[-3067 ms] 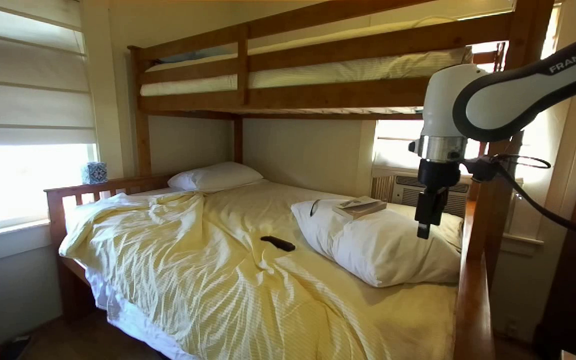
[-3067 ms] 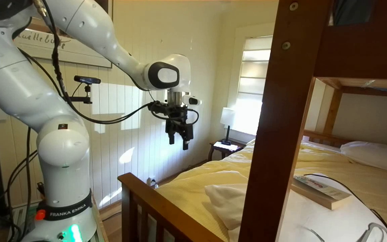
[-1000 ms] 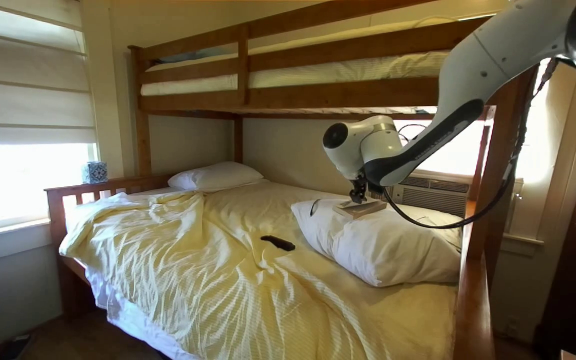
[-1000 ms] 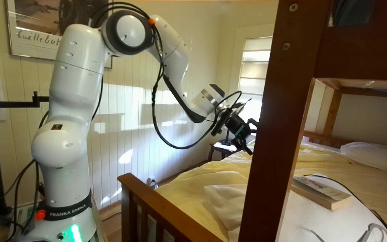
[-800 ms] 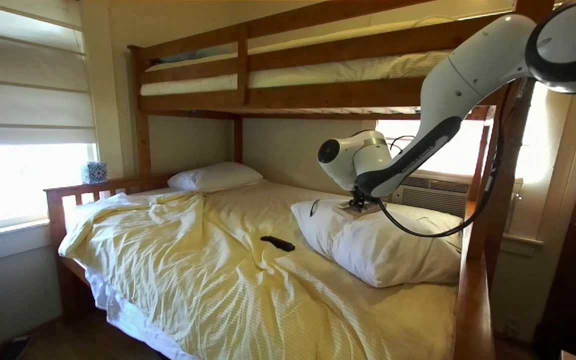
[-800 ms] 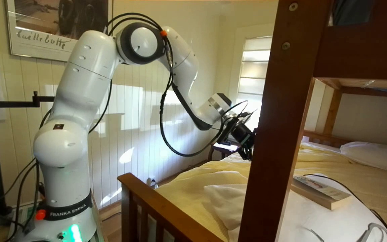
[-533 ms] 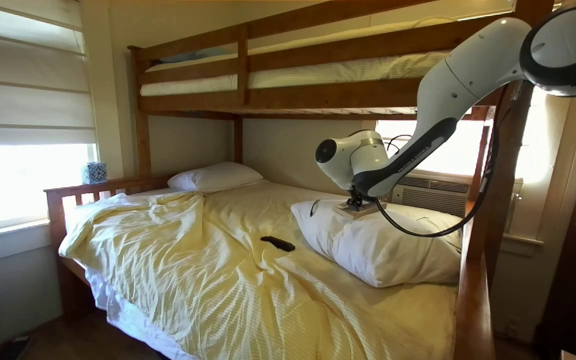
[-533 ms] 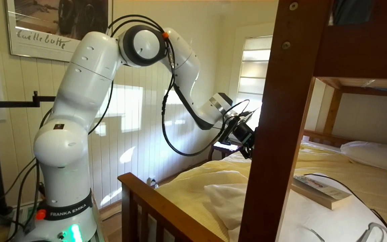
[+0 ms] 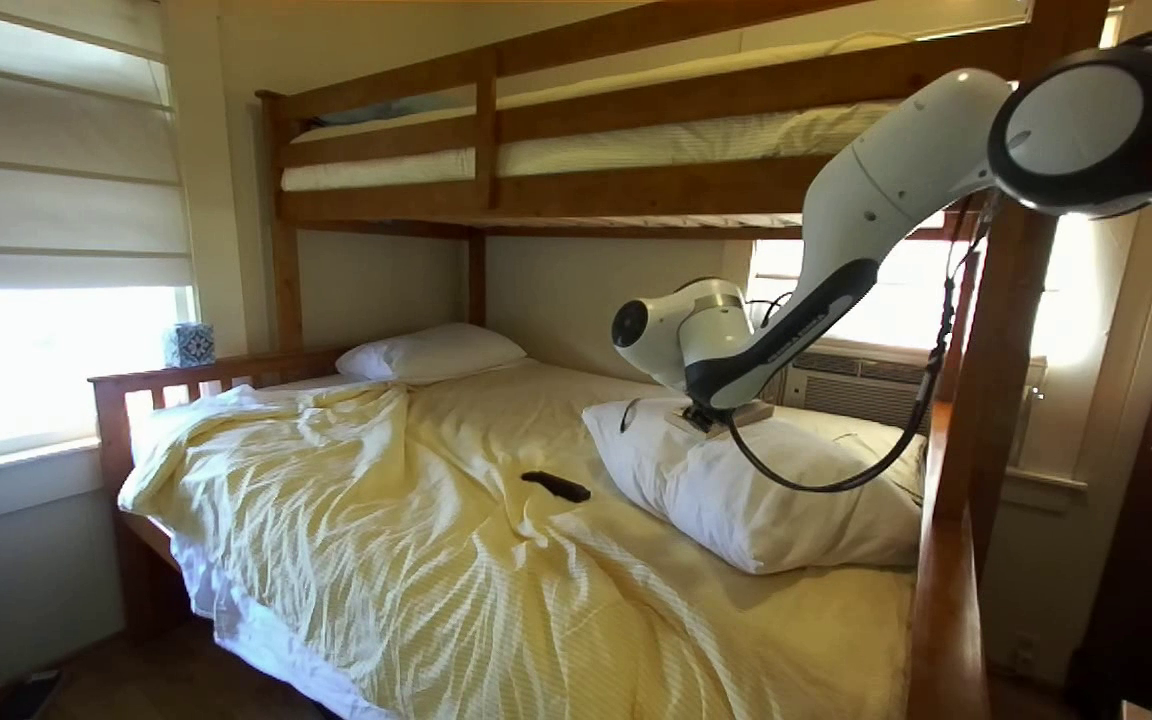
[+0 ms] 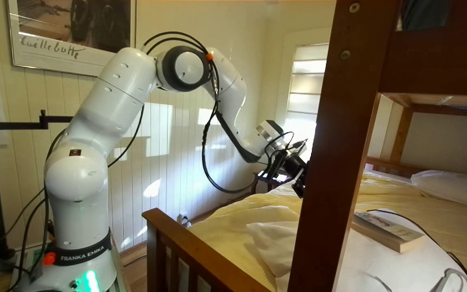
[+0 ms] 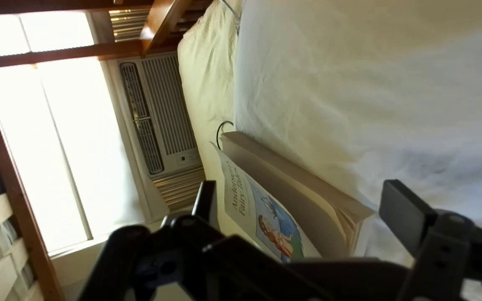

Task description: Take the book off of the pillow

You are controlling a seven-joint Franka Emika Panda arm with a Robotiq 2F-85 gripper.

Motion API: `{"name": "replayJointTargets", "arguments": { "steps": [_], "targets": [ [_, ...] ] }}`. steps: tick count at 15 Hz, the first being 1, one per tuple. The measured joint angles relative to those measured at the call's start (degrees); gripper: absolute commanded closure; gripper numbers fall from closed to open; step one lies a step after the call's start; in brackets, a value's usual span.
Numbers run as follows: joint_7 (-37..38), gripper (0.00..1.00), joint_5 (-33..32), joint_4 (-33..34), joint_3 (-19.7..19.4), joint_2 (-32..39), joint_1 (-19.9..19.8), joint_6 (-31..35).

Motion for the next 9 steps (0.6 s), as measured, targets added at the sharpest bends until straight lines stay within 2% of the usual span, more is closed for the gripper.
{"name": "replayJointTargets", "arguments": {
  "steps": [4, 9],
  "targets": [
    [8.68, 0.0, -0.01, 11.92, -2.23, 11.03, 2.95, -3.9],
    [6.78, 0.0, 2.83, 24.83, -3.43, 19.76, 2.71, -6.13]
  ]
}}
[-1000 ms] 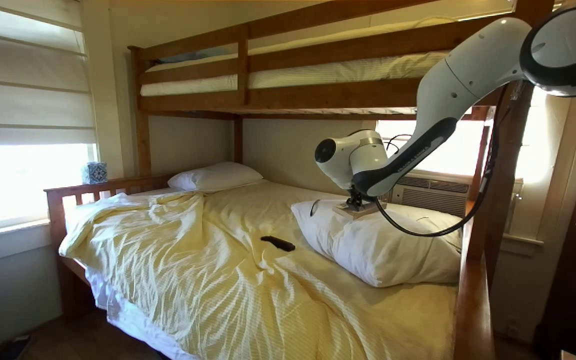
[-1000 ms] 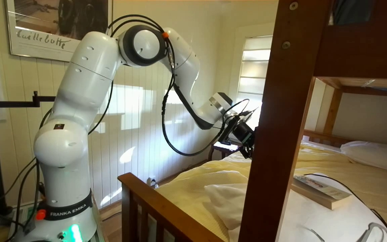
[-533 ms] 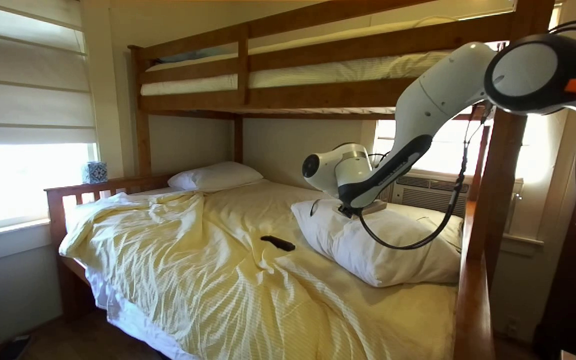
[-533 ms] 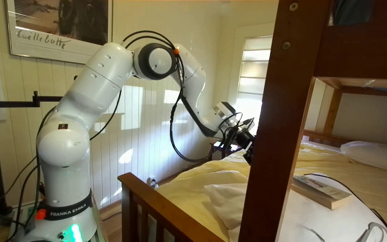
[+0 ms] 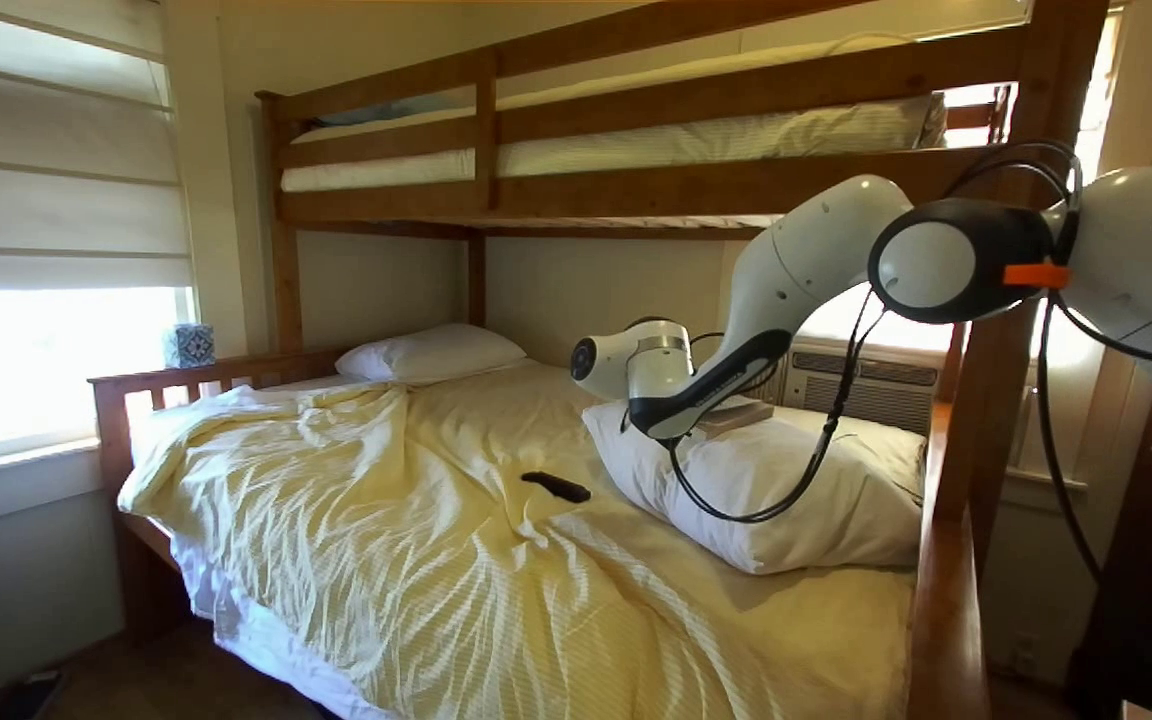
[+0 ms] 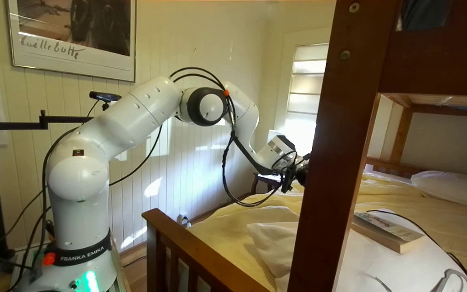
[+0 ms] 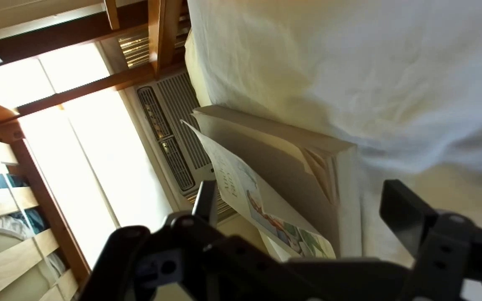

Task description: Take the book off of the pillow

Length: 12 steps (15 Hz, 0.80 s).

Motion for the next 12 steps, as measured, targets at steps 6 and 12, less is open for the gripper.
{"name": "replayJointTargets", "arguments": {
  "steps": [6, 12],
  "targets": [
    [-0.84, 0.0, 0.25, 1.16, -0.29, 1.54, -0.24, 5.33],
    [-2.88, 0.0, 0.19, 0.66, -3.24, 3.4, -1.51, 11.05]
  ]
}}
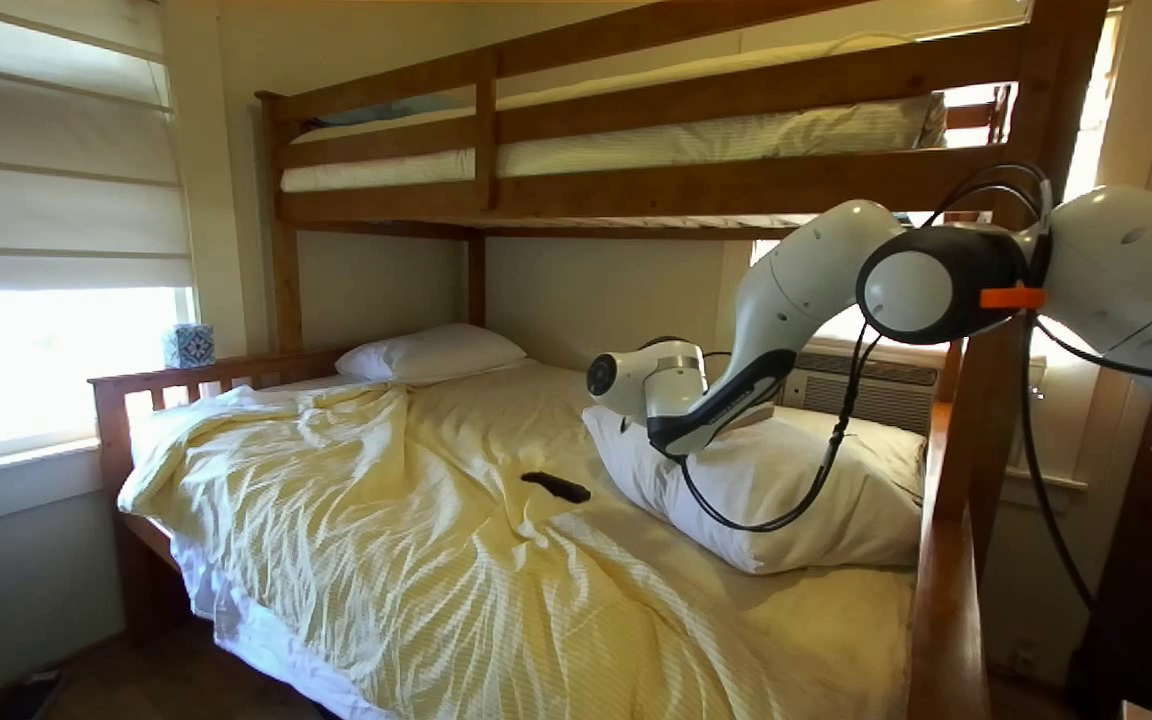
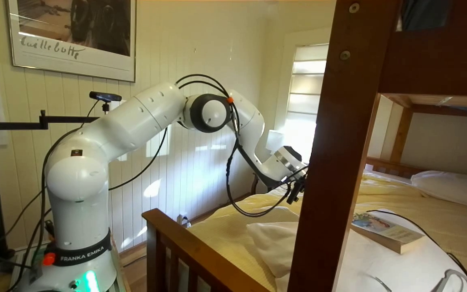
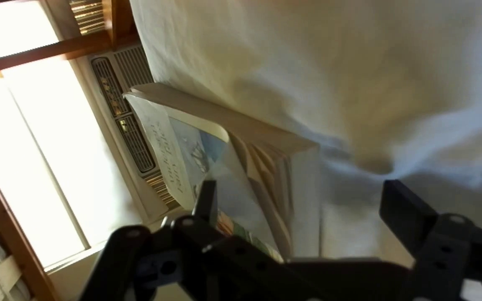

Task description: Take the book off of the pillow

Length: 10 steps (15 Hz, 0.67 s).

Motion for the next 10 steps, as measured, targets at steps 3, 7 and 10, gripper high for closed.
{"name": "replayJointTargets", "arguments": {
  "steps": [3, 7, 10],
  "targets": [
    [-0.17, 0.0, 0.0, 0.11, -1.91, -0.03, -0.23, 0.07],
    [-0.76, 0.0, 0.0, 0.59, -2.4, 0.0, 0.03, 0.05],
    [-2.46, 0.0, -0.06, 0.75, -2.25, 0.12, 1.31, 0.27]
  ]
}}
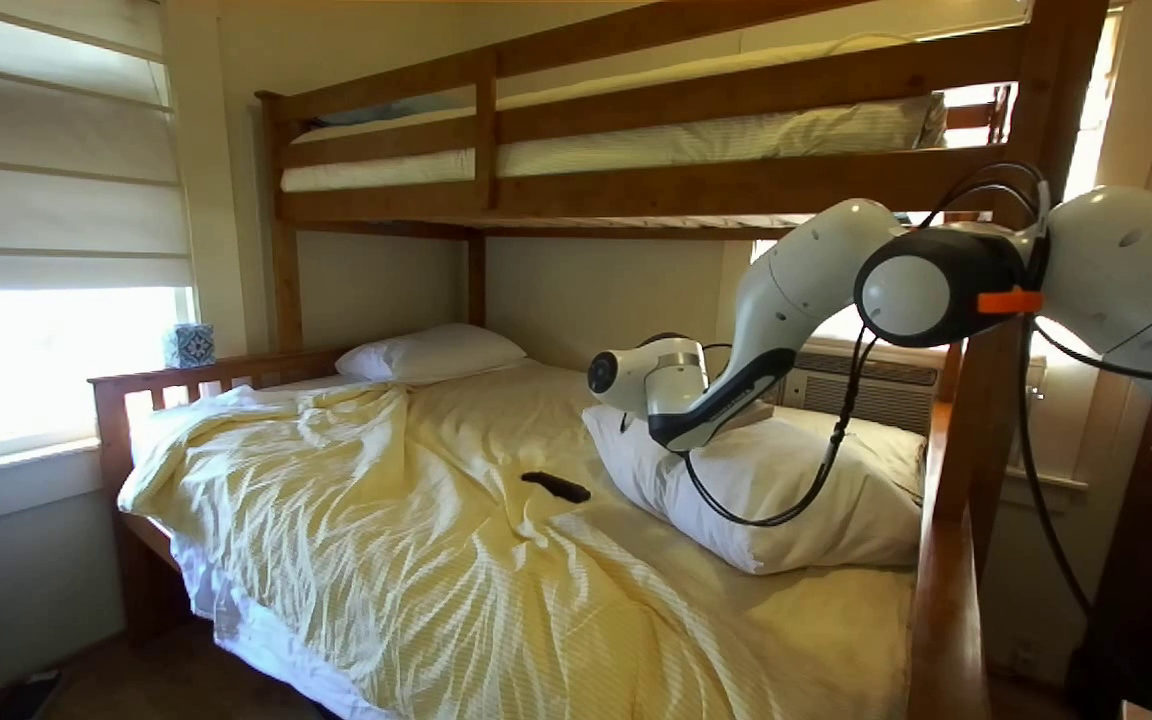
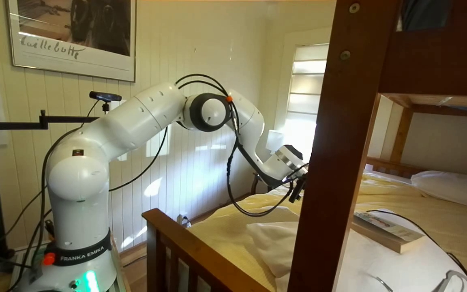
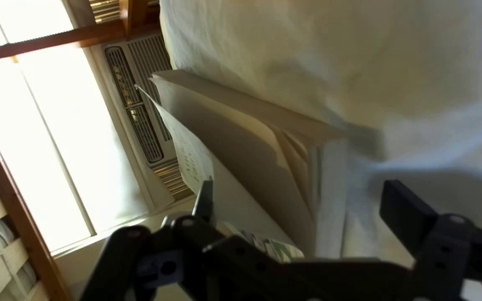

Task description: Take the book off of the pillow

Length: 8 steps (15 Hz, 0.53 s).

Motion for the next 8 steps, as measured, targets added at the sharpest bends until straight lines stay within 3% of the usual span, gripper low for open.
{"name": "replayJointTargets", "arguments": {
  "steps": [8],
  "targets": [
    [-1.65, 0.0, -0.14, 0.05, -0.27, 0.22, 0.63, -0.62]
  ]
}}
